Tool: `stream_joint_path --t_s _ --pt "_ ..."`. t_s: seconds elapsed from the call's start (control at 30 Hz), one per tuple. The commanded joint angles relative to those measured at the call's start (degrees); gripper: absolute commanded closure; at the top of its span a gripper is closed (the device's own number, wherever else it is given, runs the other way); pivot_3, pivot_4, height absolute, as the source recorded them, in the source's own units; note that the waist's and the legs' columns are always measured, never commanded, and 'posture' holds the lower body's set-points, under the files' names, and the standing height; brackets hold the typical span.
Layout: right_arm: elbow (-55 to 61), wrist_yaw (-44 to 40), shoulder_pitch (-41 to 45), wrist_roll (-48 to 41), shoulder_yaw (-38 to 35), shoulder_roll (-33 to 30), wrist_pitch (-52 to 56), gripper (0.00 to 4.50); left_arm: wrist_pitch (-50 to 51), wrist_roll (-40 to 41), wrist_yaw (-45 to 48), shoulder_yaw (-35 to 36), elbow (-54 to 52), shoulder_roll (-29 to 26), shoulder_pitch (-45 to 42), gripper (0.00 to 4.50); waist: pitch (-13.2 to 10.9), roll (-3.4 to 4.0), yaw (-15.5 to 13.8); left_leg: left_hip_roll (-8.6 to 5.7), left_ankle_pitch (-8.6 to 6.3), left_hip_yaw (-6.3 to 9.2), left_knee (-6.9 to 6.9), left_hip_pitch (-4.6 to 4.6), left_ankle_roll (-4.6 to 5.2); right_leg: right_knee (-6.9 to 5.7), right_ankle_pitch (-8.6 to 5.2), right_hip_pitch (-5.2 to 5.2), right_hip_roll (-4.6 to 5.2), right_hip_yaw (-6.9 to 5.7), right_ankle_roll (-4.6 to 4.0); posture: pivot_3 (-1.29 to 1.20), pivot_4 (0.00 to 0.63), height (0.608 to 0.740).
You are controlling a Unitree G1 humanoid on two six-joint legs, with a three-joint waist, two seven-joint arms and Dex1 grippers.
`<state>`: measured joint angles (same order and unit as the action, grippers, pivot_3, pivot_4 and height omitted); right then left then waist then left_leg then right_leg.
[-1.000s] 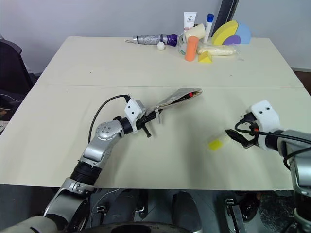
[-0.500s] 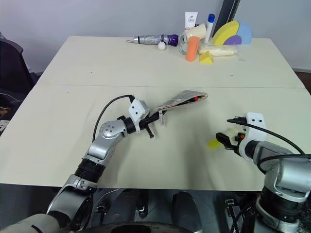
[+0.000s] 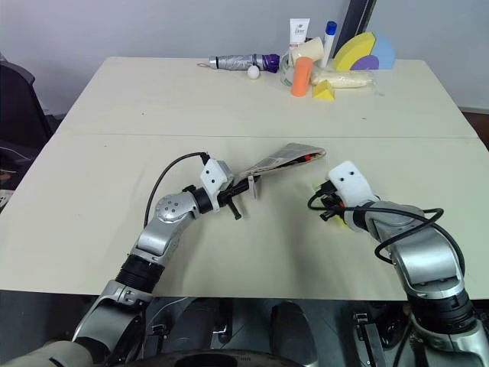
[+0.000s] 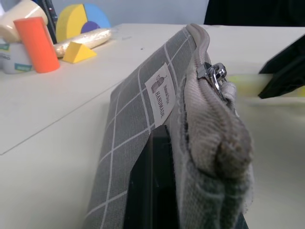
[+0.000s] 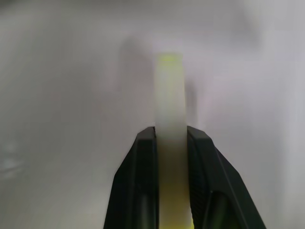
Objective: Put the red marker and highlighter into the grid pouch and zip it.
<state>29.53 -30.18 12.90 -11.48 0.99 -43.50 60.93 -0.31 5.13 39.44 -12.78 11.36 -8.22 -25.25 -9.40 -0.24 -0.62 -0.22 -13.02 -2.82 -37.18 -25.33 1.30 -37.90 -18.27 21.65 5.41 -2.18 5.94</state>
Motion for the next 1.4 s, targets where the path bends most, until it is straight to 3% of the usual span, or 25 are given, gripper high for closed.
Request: stream_joint_path --t_s 0.03,0.23,0.53,1.1,1.4 --pt "-3.0 -1.2 1.3 0.8 0.0 -0.8 -5.5 4.28 -0.2 0.2 -0.3 0.0 -1.7 0.1 -0.4 4.50 0.0 0.00 0.0 0.00 0.00 0.00 -0.01 0.00 0.00 0.00 0.00 0.00 0.00 0.00 0.00 0.00 0.150 0.740" --pt "0.0 -7.6 2.3 0.3 -0.4 -6.6 -13.7 4.28 -0.8 -0.5 0.3 -0.1 -1.6 -1.2 -0.5 4.50 0.0 0.00 -0.1 0.01 0.00 0.00 -0.01 0.00 0.00 0.00 0.00 0.00 0.00 -0.01 0.01 0.00 0.150 0.740" --pt "-1.5 -12.4 4.1 10.1 1.7 -17.5 -31.2 4.28 -1.0 -0.5 2.4 -0.7 -1.7 -2.0 -0.9 4.50 0.0 -0.01 -0.1 0.02 0.00 0.00 -0.01 0.00 0.00 0.02 0.00 0.00 0.02 -0.01 0.00 0.00 0.150 0.740" --pt "-8.2 -17.9 11.1 24.5 11.2 -15.9 -49.2 4.28 -0.2 0.6 6.7 -1.8 -4.8 -2.8 -0.4 4.50 0.0 0.00 0.0 0.01 0.01 0.00 -0.03 0.01 -0.02 0.02 0.00 -0.01 0.03 -0.01 0.00 0.00 0.150 0.740" --pt "-7.8 -20.8 14.8 28.8 15.5 -11.4 -56.2 4.28 -0.6 0.2 11.0 -3.5 -5.7 -4.9 -0.9 4.50 0.0 0.00 0.0 0.01 0.01 0.00 -0.04 0.01 -0.03 0.01 0.00 -0.03 0.01 -0.02 0.00 0.00 0.150 0.740"
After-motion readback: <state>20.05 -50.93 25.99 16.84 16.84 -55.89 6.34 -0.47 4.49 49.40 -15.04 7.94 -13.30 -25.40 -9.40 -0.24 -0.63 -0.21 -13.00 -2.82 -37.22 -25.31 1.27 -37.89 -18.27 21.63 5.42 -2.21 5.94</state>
